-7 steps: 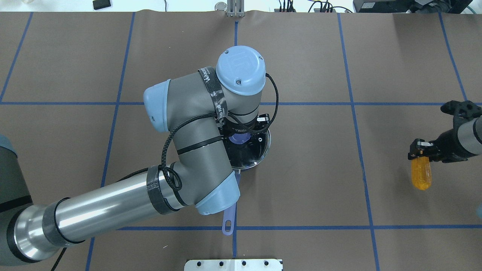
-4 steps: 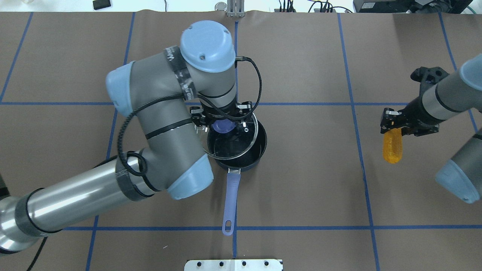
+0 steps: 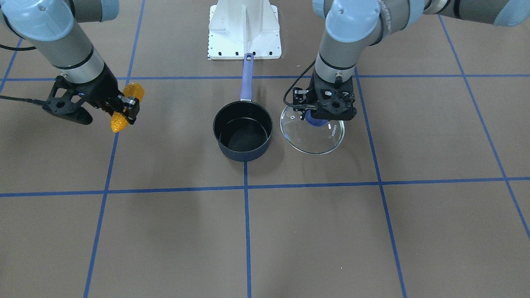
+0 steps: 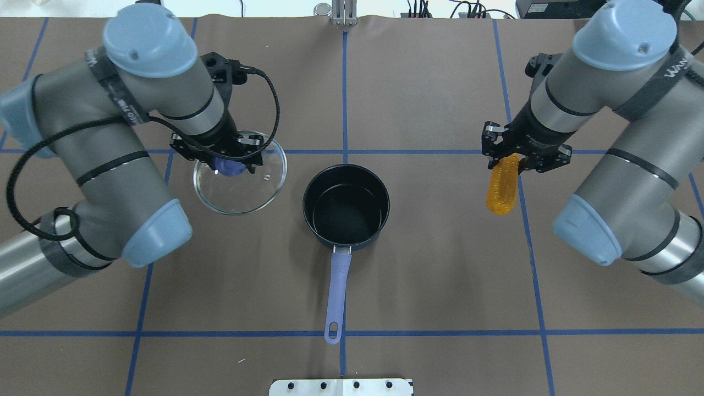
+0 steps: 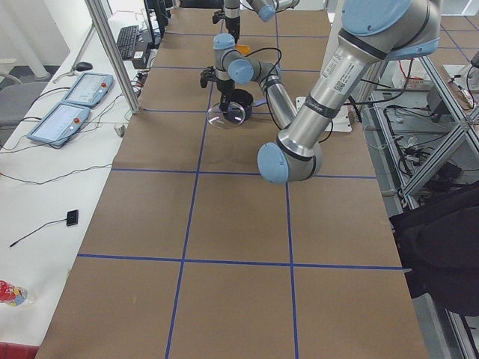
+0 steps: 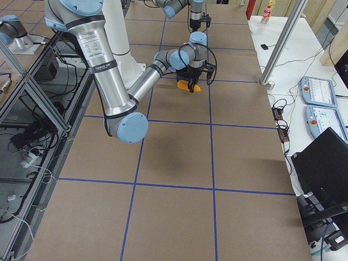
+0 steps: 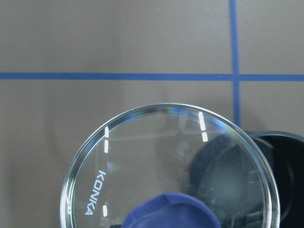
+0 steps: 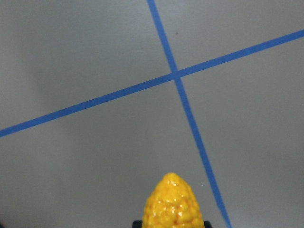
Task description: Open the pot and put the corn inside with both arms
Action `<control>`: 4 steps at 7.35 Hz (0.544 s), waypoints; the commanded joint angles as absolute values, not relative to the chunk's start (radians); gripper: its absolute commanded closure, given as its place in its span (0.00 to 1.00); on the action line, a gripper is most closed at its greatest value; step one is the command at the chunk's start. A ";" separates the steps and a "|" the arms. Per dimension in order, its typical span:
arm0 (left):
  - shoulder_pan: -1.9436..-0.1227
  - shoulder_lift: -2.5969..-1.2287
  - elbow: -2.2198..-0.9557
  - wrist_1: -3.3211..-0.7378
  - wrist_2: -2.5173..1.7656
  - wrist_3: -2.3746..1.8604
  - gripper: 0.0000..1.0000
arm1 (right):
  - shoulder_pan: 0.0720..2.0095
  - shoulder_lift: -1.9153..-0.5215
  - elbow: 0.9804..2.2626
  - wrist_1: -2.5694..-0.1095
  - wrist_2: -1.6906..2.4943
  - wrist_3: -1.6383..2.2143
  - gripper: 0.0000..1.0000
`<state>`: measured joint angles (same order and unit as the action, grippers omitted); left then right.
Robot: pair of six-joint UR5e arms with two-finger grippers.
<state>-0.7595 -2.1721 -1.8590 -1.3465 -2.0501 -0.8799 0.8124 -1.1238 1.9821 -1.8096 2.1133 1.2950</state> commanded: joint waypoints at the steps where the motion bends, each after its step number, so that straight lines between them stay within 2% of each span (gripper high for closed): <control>1: -0.862 -2.025 -1.887 -1.386 -2.056 -0.665 0.40 | 0.711 -1.011 1.967 -1.827 2.056 1.429 0.79; 4: -0.917 -1.777 -1.876 -1.673 -2.088 -0.565 0.40 | 0.640 -0.838 1.818 -1.819 1.984 1.532 0.78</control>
